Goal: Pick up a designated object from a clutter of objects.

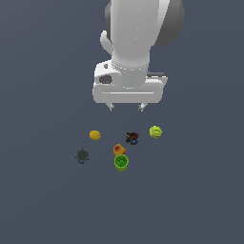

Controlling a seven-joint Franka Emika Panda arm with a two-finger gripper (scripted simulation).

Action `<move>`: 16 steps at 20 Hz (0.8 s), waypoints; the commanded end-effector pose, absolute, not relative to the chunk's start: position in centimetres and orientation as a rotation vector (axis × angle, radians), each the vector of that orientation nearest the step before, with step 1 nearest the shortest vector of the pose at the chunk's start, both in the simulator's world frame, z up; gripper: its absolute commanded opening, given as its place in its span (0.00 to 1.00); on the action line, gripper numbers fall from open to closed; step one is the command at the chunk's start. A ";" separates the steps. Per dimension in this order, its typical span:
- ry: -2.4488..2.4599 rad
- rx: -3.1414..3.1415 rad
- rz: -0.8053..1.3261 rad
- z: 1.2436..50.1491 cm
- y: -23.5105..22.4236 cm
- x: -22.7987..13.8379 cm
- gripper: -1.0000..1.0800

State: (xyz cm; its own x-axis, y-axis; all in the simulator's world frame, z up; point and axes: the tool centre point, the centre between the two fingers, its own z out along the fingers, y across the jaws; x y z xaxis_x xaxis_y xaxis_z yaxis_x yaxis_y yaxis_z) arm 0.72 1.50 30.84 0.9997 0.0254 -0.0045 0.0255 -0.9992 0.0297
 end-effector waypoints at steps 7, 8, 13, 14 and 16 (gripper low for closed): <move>0.103 3.113 -0.014 30.8 2.6 0.7 0.96; 0.121 3.113 -0.016 30.8 2.9 0.6 0.96; 0.152 3.113 -0.019 30.9 3.4 0.6 0.96; 0.149 3.113 -0.019 30.9 3.4 0.6 0.96; 0.141 3.114 -0.018 30.7 3.4 0.6 0.96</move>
State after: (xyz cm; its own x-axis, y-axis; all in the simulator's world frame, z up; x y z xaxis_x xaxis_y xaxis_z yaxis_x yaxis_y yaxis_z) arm 0.62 3.38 30.82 0.9956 0.0926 -0.0125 0.0929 -0.9954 0.0241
